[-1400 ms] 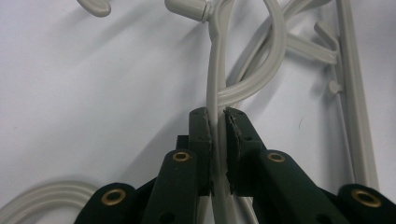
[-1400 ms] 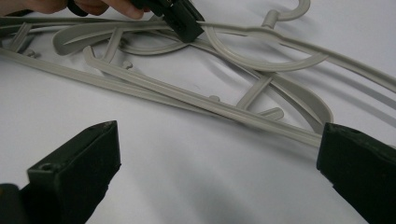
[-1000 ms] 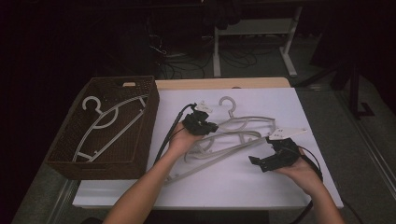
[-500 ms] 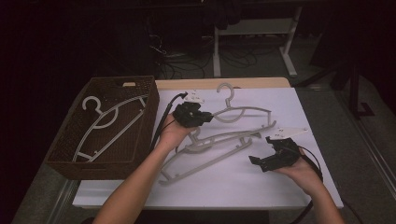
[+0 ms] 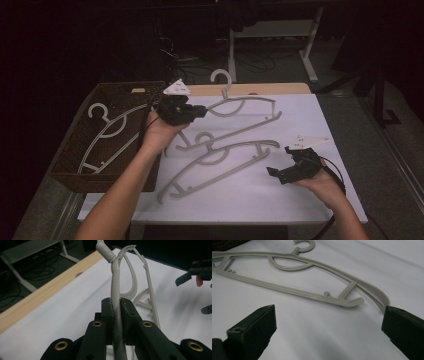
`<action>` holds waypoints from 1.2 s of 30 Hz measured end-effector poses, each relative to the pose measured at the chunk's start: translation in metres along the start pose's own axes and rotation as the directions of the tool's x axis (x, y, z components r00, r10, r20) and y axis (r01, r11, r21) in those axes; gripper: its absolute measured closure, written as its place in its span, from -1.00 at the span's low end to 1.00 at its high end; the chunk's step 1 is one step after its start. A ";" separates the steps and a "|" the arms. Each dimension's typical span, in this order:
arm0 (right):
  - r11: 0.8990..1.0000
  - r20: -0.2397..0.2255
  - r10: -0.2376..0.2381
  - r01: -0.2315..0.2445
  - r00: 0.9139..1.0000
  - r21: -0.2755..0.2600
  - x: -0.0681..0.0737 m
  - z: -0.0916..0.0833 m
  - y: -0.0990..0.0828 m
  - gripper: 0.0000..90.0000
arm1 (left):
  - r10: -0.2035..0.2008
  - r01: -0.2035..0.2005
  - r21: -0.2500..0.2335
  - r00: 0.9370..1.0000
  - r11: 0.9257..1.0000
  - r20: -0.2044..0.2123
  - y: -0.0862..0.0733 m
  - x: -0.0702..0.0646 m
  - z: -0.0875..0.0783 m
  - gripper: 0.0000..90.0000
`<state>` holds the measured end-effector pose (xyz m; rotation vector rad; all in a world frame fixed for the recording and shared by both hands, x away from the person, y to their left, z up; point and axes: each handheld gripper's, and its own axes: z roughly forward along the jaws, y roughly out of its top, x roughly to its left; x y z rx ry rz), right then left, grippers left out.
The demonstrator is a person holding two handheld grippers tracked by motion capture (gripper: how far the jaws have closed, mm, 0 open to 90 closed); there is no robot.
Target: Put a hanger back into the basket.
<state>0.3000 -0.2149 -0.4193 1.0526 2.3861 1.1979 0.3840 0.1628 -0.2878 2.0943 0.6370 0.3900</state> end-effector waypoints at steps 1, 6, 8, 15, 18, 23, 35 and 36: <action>1.000 0.000 0.000 0.000 1.000 0.001 0.000 0.000 0.000 -1.00 | -0.004 0.004 -0.001 1.000 1.000 -0.006 0.000 0.004 -0.008 0.83; 1.000 0.004 0.004 -0.004 1.000 0.004 0.000 0.001 0.000 -1.00 | -0.032 0.031 -0.022 0.998 0.999 -0.052 -0.008 0.023 -0.047 0.83; 1.000 0.006 0.003 -0.003 1.000 0.005 0.000 0.001 0.000 -1.00 | -0.047 0.045 -0.032 0.996 0.998 -0.069 -0.013 0.032 -0.063 0.83; 1.000 0.009 0.010 -0.010 1.000 0.008 -0.001 0.002 -0.001 -1.00 | -0.114 0.104 -0.075 0.983 0.992 -0.142 -0.036 0.063 -0.120 0.83; 1.000 0.010 0.017 -0.017 1.000 0.010 -0.002 0.002 -0.001 -1.00 | -0.145 0.129 -0.093 0.973 0.987 -0.182 -0.048 0.076 -0.144 0.83; 1.000 0.015 0.020 -0.020 1.000 0.013 -0.003 0.003 -0.002 -1.00 | -0.194 0.170 -0.117 0.948 0.979 -0.254 -0.069 0.097 -0.181 0.83; 0.999 0.018 0.025 -0.025 1.000 0.020 -0.004 0.004 -0.002 -1.00 | -0.277 0.273 -0.070 0.871 0.960 -0.404 -0.133 0.135 -0.220 0.83; 0.999 0.018 0.024 -0.024 1.000 0.020 -0.004 0.004 -0.002 -1.00 | -0.284 0.283 -0.067 0.866 0.957 -0.412 -0.138 0.138 -0.218 0.83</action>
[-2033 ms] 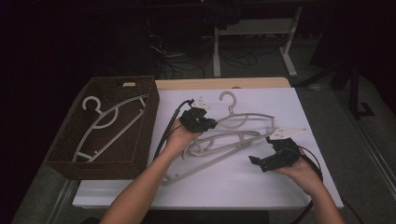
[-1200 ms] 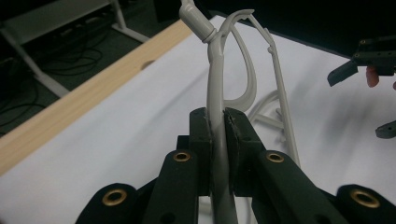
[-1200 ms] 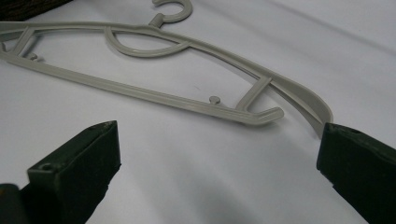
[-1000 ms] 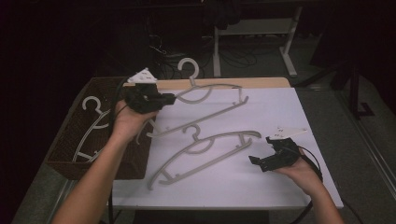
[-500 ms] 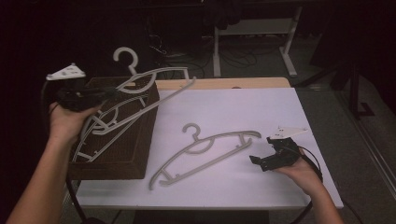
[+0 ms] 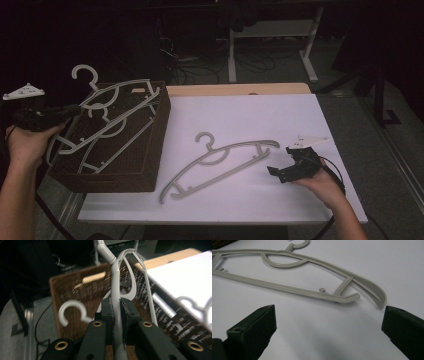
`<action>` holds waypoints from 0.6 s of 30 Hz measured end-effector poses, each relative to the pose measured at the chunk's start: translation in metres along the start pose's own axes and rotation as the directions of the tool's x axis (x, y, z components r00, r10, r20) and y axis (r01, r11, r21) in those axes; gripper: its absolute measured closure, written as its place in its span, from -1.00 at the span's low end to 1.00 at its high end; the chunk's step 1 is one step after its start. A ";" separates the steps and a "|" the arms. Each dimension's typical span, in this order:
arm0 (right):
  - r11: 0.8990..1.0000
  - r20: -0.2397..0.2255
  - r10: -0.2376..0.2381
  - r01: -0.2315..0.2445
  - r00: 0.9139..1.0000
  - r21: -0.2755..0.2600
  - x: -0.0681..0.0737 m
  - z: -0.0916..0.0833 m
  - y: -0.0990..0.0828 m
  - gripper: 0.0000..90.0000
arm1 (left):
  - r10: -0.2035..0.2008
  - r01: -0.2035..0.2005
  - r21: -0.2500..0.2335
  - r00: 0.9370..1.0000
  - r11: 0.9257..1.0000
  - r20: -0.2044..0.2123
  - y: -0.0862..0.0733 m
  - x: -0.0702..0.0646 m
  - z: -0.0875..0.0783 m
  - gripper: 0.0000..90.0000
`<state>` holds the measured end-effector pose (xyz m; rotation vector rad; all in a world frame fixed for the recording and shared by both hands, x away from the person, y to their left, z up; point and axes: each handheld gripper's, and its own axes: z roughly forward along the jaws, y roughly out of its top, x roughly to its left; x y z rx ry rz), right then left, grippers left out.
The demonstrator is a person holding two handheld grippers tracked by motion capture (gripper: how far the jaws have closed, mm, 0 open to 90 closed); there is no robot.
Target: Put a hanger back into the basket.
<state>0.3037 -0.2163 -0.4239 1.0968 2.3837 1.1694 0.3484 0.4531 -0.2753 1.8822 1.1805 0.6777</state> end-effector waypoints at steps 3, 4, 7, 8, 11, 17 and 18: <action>1.000 0.000 0.000 0.000 1.000 0.003 0.000 0.001 0.000 -1.00 | -0.014 0.014 0.022 1.000 1.000 -0.006 -0.011 0.005 0.011 0.83; 1.000 0.000 -0.001 0.001 1.000 0.003 0.001 0.001 0.000 -1.00 | -0.016 0.016 0.031 1.000 0.999 -0.007 -0.014 0.005 0.016 0.83; 1.000 0.000 0.000 0.000 1.000 0.004 0.001 0.001 0.000 -1.00 | -0.005 0.006 0.063 1.000 0.998 -0.024 -0.020 0.004 0.030 0.83; 1.000 0.000 0.000 0.000 1.000 0.004 0.001 0.001 0.000 -1.00 | -0.003 0.004 0.072 1.000 0.997 -0.027 -0.021 0.004 0.035 0.83; 1.000 0.000 0.002 -0.002 1.000 0.003 0.000 0.000 0.000 -1.00 | 0.000 0.004 0.089 0.999 0.996 -0.039 -0.026 0.003 0.047 0.82; 1.000 0.000 0.002 -0.002 1.000 0.000 -0.001 -0.001 -0.001 -1.00 | -0.003 0.008 0.139 0.999 0.990 -0.040 -0.037 0.002 0.061 0.82; 1.000 -0.001 0.003 -0.003 1.000 -0.001 -0.001 -0.001 -0.001 -1.00 | -0.006 0.011 0.142 0.999 0.990 -0.037 -0.038 0.002 0.061 0.81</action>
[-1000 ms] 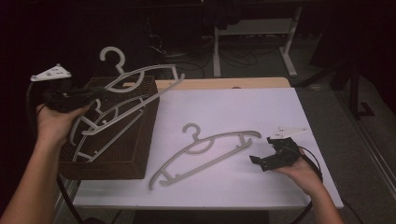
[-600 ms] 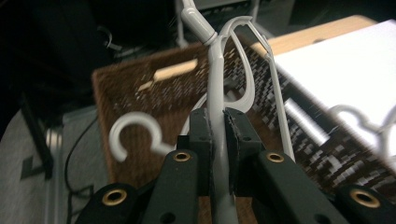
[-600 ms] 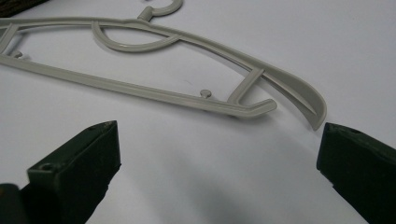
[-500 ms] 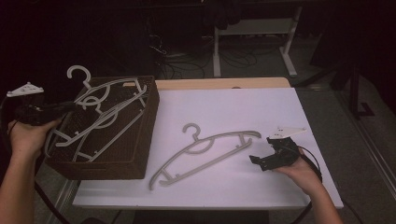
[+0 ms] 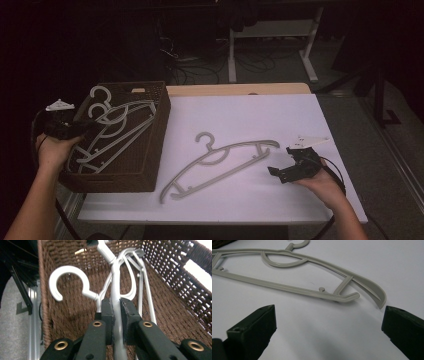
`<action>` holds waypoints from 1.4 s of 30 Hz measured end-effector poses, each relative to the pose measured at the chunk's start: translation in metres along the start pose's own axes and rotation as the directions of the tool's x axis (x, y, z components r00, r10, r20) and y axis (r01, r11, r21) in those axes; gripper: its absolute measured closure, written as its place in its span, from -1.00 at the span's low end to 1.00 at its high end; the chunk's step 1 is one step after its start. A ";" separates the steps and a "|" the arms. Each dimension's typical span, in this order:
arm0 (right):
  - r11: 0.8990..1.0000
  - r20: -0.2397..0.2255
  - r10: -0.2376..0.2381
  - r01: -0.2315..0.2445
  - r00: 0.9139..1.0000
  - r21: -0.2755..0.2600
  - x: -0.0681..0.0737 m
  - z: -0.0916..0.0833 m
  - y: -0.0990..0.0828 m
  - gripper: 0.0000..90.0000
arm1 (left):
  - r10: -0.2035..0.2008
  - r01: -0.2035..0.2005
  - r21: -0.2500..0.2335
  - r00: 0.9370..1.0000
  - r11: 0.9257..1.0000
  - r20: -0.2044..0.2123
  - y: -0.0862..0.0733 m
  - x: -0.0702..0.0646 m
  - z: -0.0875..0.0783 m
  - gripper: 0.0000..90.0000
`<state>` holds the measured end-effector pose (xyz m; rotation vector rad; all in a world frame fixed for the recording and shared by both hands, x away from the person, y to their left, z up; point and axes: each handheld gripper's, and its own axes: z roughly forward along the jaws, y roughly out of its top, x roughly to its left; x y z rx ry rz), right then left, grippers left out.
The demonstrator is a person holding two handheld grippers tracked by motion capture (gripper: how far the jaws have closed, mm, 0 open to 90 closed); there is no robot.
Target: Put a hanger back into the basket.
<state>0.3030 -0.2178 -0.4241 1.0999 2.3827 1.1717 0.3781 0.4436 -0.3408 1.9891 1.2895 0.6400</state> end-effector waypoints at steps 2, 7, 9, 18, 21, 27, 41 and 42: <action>1.000 0.001 -0.001 0.001 1.000 0.000 0.000 0.000 0.000 -1.00 | 0.000 0.000 0.017 1.000 1.000 -0.008 -0.002 0.001 0.002 0.76; 1.000 0.001 -0.002 0.002 1.000 0.003 0.001 0.000 0.001 -1.00 | -0.012 0.012 -0.017 1.000 1.000 -0.004 0.000 0.002 -0.002 0.41; 1.000 0.001 -0.002 0.002 1.000 0.002 0.001 0.000 0.001 -1.00 | -0.015 0.015 -0.030 1.000 0.999 0.016 0.001 0.000 -0.004 0.32; 1.000 0.001 -0.003 0.003 1.000 0.001 0.001 0.000 0.001 -1.00 | -0.018 0.035 -0.104 0.988 0.994 0.156 0.013 -0.020 -0.009 -0.08; 1.000 0.001 -0.002 0.002 1.000 -0.002 0.000 0.000 0.001 -1.00 | -0.003 0.030 -0.121 0.977 0.992 0.213 0.020 -0.031 -0.010 -0.15; 1.000 0.001 0.000 0.000 1.000 -0.006 0.000 -0.001 0.001 -1.00 | 0.031 0.012 -0.149 0.958 0.989 0.286 0.031 -0.054 -0.011 -0.27; 1.000 0.001 -0.003 0.003 1.000 -0.006 0.001 0.001 0.007 -1.00 | 0.117 -0.032 -0.195 0.890 0.980 0.440 0.055 -0.137 0.001 -0.52; 1.000 0.003 0.000 0.000 1.000 -0.008 0.001 0.000 0.008 -1.00 | 0.121 -0.036 -0.193 0.885 0.981 0.450 0.056 -0.142 0.003 -0.54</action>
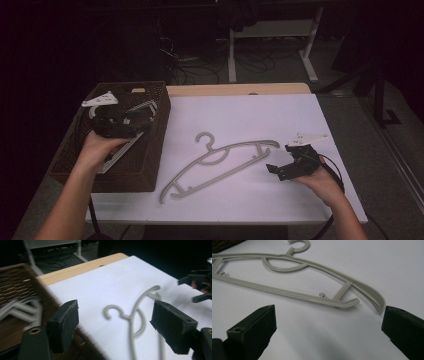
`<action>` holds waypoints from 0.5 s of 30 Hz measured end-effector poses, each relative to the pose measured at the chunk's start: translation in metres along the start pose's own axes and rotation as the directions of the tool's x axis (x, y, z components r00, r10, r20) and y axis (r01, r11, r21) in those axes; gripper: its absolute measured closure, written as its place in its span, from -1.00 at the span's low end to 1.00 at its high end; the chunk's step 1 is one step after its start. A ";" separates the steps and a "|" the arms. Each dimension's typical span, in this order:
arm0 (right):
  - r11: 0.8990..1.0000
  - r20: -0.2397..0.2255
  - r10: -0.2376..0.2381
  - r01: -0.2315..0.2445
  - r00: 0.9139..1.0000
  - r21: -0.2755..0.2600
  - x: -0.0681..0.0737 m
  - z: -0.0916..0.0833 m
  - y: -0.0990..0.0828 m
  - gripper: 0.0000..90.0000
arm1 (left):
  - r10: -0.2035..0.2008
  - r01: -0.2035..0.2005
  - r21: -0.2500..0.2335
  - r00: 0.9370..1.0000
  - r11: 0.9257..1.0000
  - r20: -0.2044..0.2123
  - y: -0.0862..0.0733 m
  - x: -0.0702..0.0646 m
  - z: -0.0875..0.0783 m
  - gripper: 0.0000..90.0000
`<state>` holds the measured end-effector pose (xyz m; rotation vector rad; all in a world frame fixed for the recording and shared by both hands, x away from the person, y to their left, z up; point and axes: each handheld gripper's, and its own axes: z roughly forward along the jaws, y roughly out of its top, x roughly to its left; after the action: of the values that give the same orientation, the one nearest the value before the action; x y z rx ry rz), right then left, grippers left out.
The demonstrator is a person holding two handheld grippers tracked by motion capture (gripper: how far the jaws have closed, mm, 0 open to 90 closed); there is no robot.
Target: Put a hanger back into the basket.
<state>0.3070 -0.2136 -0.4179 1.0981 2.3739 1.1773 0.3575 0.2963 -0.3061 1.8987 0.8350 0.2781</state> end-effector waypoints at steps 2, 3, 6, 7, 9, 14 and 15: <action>1.000 0.001 -0.001 0.001 1.000 -0.003 0.000 0.000 0.002 -1.00 | 0.006 -0.006 0.003 1.000 1.000 0.028 0.002 -0.010 0.012 -0.56; 1.000 0.006 0.000 0.000 1.000 0.002 0.000 0.000 0.003 -1.00 | 0.008 -0.008 0.003 0.999 1.000 0.046 0.003 -0.016 0.019 -0.56; 1.000 0.019 0.001 -0.001 1.000 0.015 -0.001 0.000 0.007 -0.94 | 0.019 -0.020 0.012 0.997 1.000 0.081 0.006 -0.029 0.035 -0.58; 1.000 0.021 0.000 0.000 1.000 0.024 -0.001 0.001 0.009 -0.94 | 0.021 -0.022 0.012 0.995 1.000 0.093 0.008 -0.035 0.042 -0.58; 1.000 0.018 0.002 -0.002 1.000 0.027 -0.002 0.002 0.014 -0.85 | 0.031 -0.033 0.013 0.994 0.999 0.105 0.009 -0.042 0.051 -0.59; 0.998 0.010 0.015 -0.015 1.000 0.064 -0.004 0.016 0.027 -0.37 | 0.047 -0.051 0.029 0.991 0.998 0.127 0.009 -0.058 0.074 -0.59; 0.997 0.009 0.011 -0.011 1.000 0.071 -0.005 0.018 0.028 -0.30 | 0.048 -0.053 0.033 0.990 0.998 0.134 0.008 -0.061 0.079 -0.59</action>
<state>0.3342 -0.1958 -0.4082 1.1375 2.4237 1.0976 0.3571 0.1986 -0.3266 1.9513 0.7074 0.1656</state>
